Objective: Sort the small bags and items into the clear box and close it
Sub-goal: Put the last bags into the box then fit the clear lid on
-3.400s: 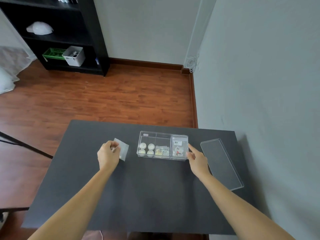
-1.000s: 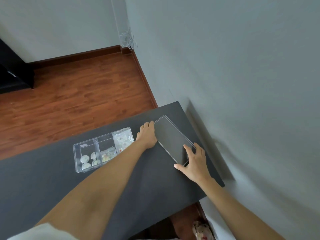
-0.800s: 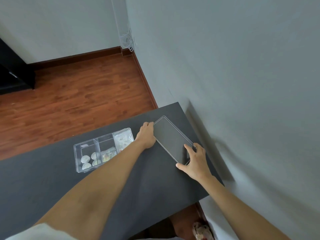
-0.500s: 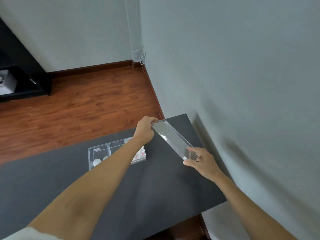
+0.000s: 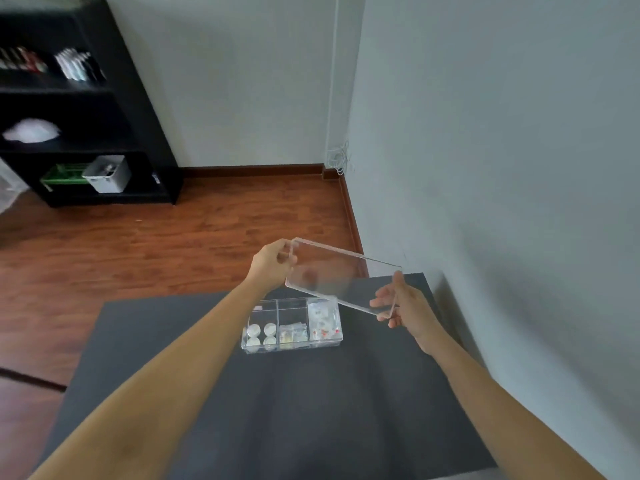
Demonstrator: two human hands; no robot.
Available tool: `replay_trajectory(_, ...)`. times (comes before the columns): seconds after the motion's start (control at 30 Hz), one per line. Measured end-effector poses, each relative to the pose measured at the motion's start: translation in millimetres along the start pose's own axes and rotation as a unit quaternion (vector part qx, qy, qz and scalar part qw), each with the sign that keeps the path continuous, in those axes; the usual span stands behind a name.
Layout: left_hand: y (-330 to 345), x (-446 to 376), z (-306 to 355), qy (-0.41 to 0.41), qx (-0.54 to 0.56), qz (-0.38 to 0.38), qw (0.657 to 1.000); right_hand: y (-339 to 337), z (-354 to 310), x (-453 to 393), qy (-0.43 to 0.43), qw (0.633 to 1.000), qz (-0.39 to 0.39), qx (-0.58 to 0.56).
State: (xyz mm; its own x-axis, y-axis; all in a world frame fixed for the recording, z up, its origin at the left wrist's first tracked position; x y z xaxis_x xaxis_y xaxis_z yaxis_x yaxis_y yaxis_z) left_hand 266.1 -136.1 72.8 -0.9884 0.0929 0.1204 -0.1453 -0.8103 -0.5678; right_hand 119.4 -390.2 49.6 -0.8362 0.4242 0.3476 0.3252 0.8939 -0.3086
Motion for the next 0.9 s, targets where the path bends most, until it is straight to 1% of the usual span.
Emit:
replay_trajectory(0.13,-35.1,11.6,-35.7,-0.037,0.004,0.029,0.999,31.0,-10.1,-4.0,-0.031,0.997,0.021,0.060)
replay_trajectory(0.27,-57.3,27.0,-69.6,-0.078,-0.001,0.079,0.994,60.4,-1.0,-8.2,-0.012,0.996,0.022,0.090)
replay_trajectory(0.33,-60.4,34.6,-85.0,-0.102,-0.009,0.088,0.991,73.0,5.5,-10.0,-0.006,0.991,0.019,0.129)
replay_trajectory(0.43,-56.5,42.3,-103.4,-0.129,-0.031,0.075,0.988,86.4,15.2,-13.5,-0.003,0.978,0.014,0.206)
replay_trajectory(0.57,-45.7,50.0,-118.2,-0.160,-0.054,0.053,0.984,96.6,28.2,-15.7,0.004,0.967,0.000,0.254)
replay_trajectory(0.77,-36.7,53.4,-130.2,-0.170,-0.084,0.036,0.981,101.8,33.6,-19.0,0.013,0.962,0.001,0.273)
replay_trajectory(0.9,-33.7,50.8,-135.4,-0.176,-0.079,0.030,0.981,104.5,30.3,-19.5,0.009,0.957,0.001,0.289)
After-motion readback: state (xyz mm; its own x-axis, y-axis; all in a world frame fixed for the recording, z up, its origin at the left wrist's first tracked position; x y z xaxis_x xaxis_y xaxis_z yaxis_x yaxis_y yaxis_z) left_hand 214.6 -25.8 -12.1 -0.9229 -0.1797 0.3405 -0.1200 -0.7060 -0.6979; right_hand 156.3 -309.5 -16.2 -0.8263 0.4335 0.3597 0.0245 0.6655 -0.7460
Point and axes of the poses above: each hand's wrist, its own x-axis away from the middle knuckle, its own y-axis out of the palm, z = x × y, the point moved 8 cm from there along -x, towards the middle knuckle, and after that the axes turned 8 degrees about z, right-handed, at the moved point
